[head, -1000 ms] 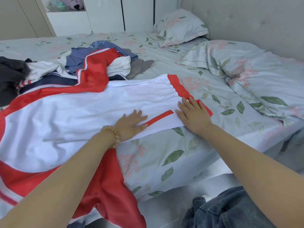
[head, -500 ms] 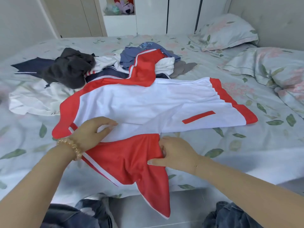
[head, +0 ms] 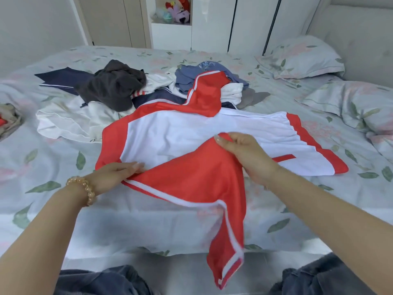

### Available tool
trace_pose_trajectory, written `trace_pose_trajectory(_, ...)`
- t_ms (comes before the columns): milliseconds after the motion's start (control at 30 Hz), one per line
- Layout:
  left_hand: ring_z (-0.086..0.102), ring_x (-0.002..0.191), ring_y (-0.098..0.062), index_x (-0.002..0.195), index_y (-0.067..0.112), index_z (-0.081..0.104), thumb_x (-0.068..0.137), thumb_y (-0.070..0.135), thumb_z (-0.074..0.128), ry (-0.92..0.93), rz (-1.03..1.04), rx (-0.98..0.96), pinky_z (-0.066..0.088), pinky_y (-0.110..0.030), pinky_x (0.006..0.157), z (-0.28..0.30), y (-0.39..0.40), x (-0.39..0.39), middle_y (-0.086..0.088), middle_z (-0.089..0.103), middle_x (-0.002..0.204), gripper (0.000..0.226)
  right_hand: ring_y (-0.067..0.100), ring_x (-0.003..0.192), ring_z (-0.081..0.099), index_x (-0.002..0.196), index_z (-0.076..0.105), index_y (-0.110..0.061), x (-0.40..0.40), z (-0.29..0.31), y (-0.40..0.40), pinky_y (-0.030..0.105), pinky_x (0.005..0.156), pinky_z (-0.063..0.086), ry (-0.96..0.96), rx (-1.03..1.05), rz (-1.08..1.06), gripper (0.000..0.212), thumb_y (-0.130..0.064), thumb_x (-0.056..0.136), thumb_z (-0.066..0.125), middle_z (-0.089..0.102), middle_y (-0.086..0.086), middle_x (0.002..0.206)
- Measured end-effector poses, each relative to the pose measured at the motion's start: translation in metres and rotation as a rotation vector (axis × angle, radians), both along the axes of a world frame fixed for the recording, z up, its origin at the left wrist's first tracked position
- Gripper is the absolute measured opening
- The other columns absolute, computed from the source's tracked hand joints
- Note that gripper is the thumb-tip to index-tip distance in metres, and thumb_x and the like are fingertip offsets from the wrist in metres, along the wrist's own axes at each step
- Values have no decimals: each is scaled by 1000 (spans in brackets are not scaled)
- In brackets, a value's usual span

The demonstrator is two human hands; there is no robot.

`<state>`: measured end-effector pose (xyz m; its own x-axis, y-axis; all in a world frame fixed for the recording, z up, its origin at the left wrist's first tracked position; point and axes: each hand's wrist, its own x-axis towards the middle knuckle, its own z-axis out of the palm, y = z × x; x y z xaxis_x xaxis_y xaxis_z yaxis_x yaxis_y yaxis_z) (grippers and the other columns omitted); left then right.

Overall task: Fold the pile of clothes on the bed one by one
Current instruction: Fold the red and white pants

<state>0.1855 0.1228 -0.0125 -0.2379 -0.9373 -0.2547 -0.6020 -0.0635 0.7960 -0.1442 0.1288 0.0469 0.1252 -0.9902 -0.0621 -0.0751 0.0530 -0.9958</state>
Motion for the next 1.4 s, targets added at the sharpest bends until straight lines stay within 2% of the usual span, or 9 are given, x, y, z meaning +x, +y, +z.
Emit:
trace_pose_trajectory(200,53,112,-6,108,37,57,51,27,59,-36,-92,83,40,-13,87,22,-2,3,15,58,116,57,19,85,68,103,70,-3,24,26,-104,31,83,56,128,135,-12,21,-15,86,71,72,9,98)
trace_pose_trajectory(333,55,109,-7,124,41,50,65,48,69,-262,-59,-41,43,-28,96,4,-7,6,19,58,114,62,23,73,65,94,69,-7,41,15,-153,33,73,56,173,256,-4,13,-12,85,61,70,10,87)
trace_pose_trajectory(533,38,55,-8,59,22,48,94,41,57,-109,217,-300,31,-20,57,-3,-30,3,13,40,50,41,18,46,46,70,55,-11,53,-18,-169,23,49,39,408,295,-27,17,-1,82,48,49,6,55)
trace_pose_trajectory(733,56,70,-17,64,15,59,92,45,57,-8,331,31,54,-36,76,17,-37,30,0,56,68,40,15,55,59,77,63,-5,48,-32,-157,24,53,49,517,408,262,20,0,91,49,65,8,66)
trace_pose_trajectory(867,53,83,-21,64,19,46,93,58,44,-636,267,-43,31,-40,98,8,-40,27,4,52,70,48,12,56,54,74,57,-10,39,-32,-147,22,54,49,516,346,190,20,-18,92,62,56,4,67)
trace_pose_trajectory(967,55,99,-22,78,24,48,90,58,49,-813,279,-108,26,-43,104,6,-39,14,6,56,88,37,15,66,49,90,56,-16,21,-37,-129,22,59,46,455,225,116,19,-34,90,65,49,4,73)
trace_pose_trajectory(1133,42,121,-21,129,33,47,79,24,68,-745,183,-519,30,-40,99,8,-30,-18,6,46,126,55,15,70,56,89,61,-15,-22,-46,-56,24,62,41,571,-58,-126,26,-39,86,68,59,-4,81)
trace_pose_trajectory(1267,38,124,-17,135,35,47,80,24,69,-591,-145,-659,30,-37,100,5,-26,-62,9,41,135,60,6,55,47,68,55,-15,-40,-46,10,22,58,38,789,116,128,55,-67,69,71,49,-5,61)
trace_pose_trajectory(1400,26,141,-17,142,35,42,87,13,60,-608,-252,-550,28,-43,112,-16,-44,-84,6,27,154,62,-5,81,61,87,65,-37,-36,-56,35,11,74,48,846,-6,337,14,-48,81,71,64,-12,92)
